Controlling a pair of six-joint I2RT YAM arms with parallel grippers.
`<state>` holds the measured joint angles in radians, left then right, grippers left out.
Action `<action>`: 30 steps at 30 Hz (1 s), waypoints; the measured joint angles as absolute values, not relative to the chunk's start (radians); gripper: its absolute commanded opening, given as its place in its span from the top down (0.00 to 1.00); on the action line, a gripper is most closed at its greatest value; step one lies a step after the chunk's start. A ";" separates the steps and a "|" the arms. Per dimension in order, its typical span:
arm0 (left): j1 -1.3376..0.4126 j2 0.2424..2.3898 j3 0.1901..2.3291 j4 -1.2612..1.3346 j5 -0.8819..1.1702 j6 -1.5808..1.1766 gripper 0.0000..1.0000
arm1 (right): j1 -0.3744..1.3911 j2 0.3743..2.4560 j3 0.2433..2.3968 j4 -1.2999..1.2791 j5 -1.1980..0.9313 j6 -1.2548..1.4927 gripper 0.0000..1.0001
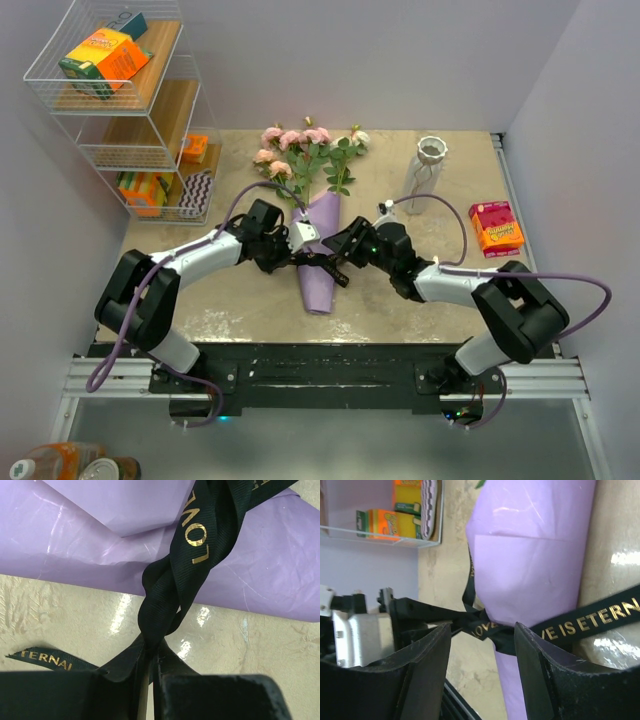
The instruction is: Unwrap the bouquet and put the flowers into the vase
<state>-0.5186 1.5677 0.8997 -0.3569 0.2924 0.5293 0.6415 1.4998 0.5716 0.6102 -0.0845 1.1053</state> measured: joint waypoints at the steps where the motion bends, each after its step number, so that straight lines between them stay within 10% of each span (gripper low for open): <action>1: -0.519 1.568 0.902 -0.360 0.294 0.526 0.91 | 0.641 1.502 0.571 0.604 -0.091 1.104 0.43; 30: -0.519 1.561 0.926 -0.410 0.301 0.517 0.93 | 0.640 1.512 0.509 0.526 -0.124 1.189 0.35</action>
<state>-0.5186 1.5608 0.9260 -0.4103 0.3012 0.5167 0.6403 1.5124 0.5095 0.5262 -0.1238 1.1889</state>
